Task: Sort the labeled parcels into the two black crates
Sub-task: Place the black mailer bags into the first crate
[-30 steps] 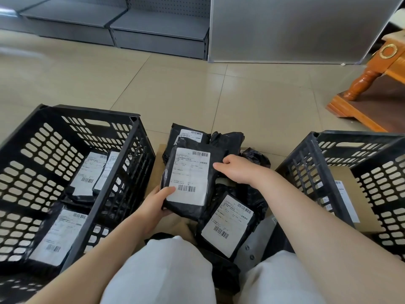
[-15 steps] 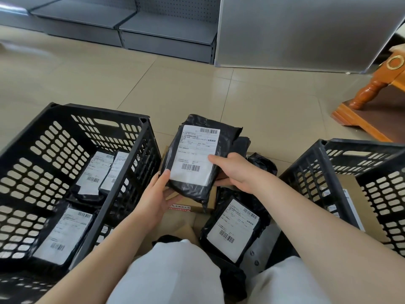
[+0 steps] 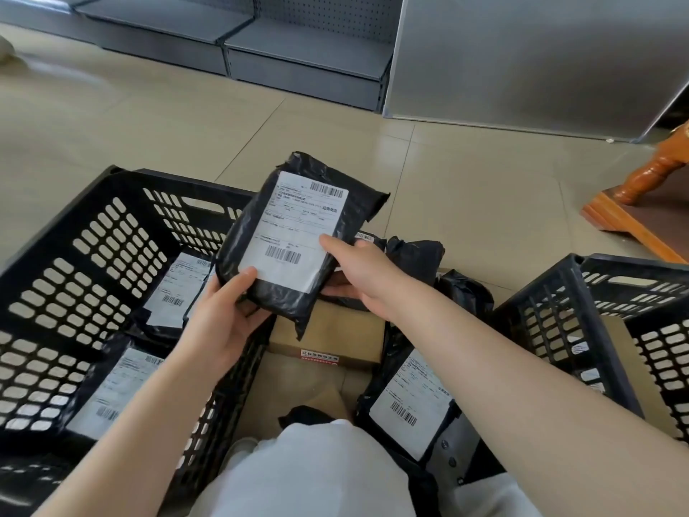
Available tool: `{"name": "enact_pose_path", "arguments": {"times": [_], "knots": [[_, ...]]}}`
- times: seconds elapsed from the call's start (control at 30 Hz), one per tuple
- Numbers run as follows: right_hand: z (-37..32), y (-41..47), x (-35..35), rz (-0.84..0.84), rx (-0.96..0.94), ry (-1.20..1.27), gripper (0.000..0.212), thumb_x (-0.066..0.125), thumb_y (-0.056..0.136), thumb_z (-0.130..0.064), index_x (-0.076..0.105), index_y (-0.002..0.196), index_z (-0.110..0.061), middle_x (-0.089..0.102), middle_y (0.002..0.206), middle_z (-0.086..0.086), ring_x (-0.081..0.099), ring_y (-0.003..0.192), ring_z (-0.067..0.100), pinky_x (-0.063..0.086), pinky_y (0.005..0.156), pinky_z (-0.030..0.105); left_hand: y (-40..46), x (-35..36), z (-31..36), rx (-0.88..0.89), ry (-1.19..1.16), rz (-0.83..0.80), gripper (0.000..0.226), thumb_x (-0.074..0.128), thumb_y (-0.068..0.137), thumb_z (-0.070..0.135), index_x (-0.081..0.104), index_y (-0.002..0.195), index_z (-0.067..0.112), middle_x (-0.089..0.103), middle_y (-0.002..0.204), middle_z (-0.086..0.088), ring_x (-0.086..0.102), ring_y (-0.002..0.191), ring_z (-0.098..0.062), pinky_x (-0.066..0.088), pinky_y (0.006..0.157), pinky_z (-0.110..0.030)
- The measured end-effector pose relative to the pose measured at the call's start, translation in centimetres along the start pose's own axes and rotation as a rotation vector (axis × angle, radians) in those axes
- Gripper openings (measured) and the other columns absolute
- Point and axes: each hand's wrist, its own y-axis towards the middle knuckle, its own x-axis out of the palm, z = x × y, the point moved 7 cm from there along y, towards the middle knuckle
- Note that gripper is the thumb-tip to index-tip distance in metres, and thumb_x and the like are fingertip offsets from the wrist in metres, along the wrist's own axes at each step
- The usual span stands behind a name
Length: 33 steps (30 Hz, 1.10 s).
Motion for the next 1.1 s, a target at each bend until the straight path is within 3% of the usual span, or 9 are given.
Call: {"name": "enact_pose_path", "arguments": {"times": [0.1, 0.2, 0.3, 0.37, 0.43, 0.5, 0.67, 0.87, 1.1], "knots": [[-0.2, 0.6, 2.0, 0.01, 0.017, 0.007, 0.052, 0.048, 0.095, -0.059, 0.056, 0.131, -0.022, 0.067, 0.12, 0.004, 0.069, 0.099, 0.023, 0.061, 0.081, 0.038, 0.7, -1.5, 2.0, 0.02, -0.01, 0.06, 0.03, 0.058, 0.096, 0.014, 0.058, 0.126, 0.016, 0.073, 0.114, -0.004, 0.072, 0.1, -0.019, 0.06, 0.076, -0.035], [-0.2, 0.7, 4.4, -0.022, -0.018, -0.027, 0.06, 0.033, 0.098, -0.064, 0.047, 0.141, -0.024, 0.058, 0.128, 0.001, 0.061, 0.104, 0.019, 0.055, 0.074, 0.03, 1.5, -4.1, 4.1, 0.042, -0.025, 0.141, 0.036, 0.06, 0.095, 0.015, 0.056, 0.131, 0.013, 0.071, 0.117, -0.005, 0.071, 0.103, -0.021, 0.06, 0.081, -0.036], [-0.2, 0.2, 6.9, -0.088, -0.167, -0.366, 0.05, 0.033, 0.105, -0.048, 0.04, 0.148, -0.024, 0.052, 0.139, 0.0, 0.052, 0.123, 0.018, 0.042, 0.097, 0.03, 2.3, -7.2, 5.9, 0.078, -0.063, 0.212, 0.046, 0.061, 0.092, 0.016, 0.052, 0.137, 0.012, 0.07, 0.12, -0.005, 0.069, 0.109, -0.022, 0.059, 0.084, -0.037], [0.4, 0.2, 8.5, -0.158, -0.29, -0.719, 0.052, 0.041, 0.105, -0.038, 0.033, 0.153, -0.021, 0.034, 0.159, 0.002, 0.035, 0.143, 0.021, 0.03, 0.112, 0.032, 2.9, -9.5, 6.5, 0.086, -0.113, 0.268, 0.046, 0.061, 0.092, 0.015, 0.051, 0.137, 0.012, 0.071, 0.116, -0.003, 0.07, 0.105, -0.02, 0.059, 0.084, -0.038], [2.0, 0.4, 9.8, -0.263, -0.358, -1.027, 0.061, 0.046, 0.103, -0.035, 0.021, 0.158, -0.022, 0.009, 0.167, -0.002, 0.018, 0.151, 0.022, 0.022, 0.118, 0.037, 3.6, -11.9, 6.4, 0.076, -0.139, 0.313, 0.042, 0.061, 0.093, 0.016, 0.054, 0.135, 0.012, 0.072, 0.117, -0.002, 0.07, 0.105, -0.019, 0.058, 0.086, -0.038], [3.3, 0.7, 10.2, -0.336, -0.356, -1.172, 0.066, 0.047, 0.103, -0.032, 0.014, 0.159, -0.025, -0.001, 0.167, -0.008, 0.01, 0.152, 0.022, 0.027, 0.117, 0.042, 4.4, -14.5, 5.8, 0.054, -0.138, 0.364, 0.038, 0.06, 0.094, 0.017, 0.057, 0.132, 0.012, 0.071, 0.118, -0.004, 0.069, 0.107, -0.019, 0.057, 0.09, -0.038], [4.2, 1.1, 11.3, -0.312, -0.356, -1.246, 0.068, 0.045, 0.104, -0.032, 0.008, 0.16, -0.023, -0.003, 0.167, -0.005, 0.002, 0.153, 0.023, 0.025, 0.119, 0.046, 6.1, -20.4, 3.0, -0.055, -0.144, 0.523, 0.031, 0.061, 0.094, 0.018, 0.059, 0.125, 0.014, 0.07, 0.112, 0.0, 0.067, 0.108, -0.019, 0.055, 0.085, -0.04], [4.3, 1.2, 11.9, -0.219, -0.436, -1.5, 0.068, 0.04, 0.104, -0.036, 0.006, 0.159, -0.019, -0.001, 0.168, 0.002, 0.0, 0.153, 0.026, 0.029, 0.115, 0.048, 8.7, -23.7, 0.4, -0.128, -0.069, 0.575, 0.024, 0.064, 0.093, 0.019, 0.06, 0.117, 0.014, 0.069, 0.104, 0.0, 0.067, 0.094, -0.015, 0.056, 0.078, -0.037], [3.2, 1.4, 12.6, -0.186, -0.448, -1.593, 0.065, 0.039, 0.104, -0.039, 0.013, 0.158, -0.014, 0.007, 0.166, 0.008, 0.002, 0.153, 0.028, 0.028, 0.114, 0.047, 11.2, -26.9, -0.6, -0.129, -0.004, 0.703, 0.053, 0.069, 0.088, 0.023, 0.049, 0.138, 0.017, 0.064, 0.125, -0.005, 0.069, 0.095, -0.02, 0.059, 0.058, -0.039]]}}
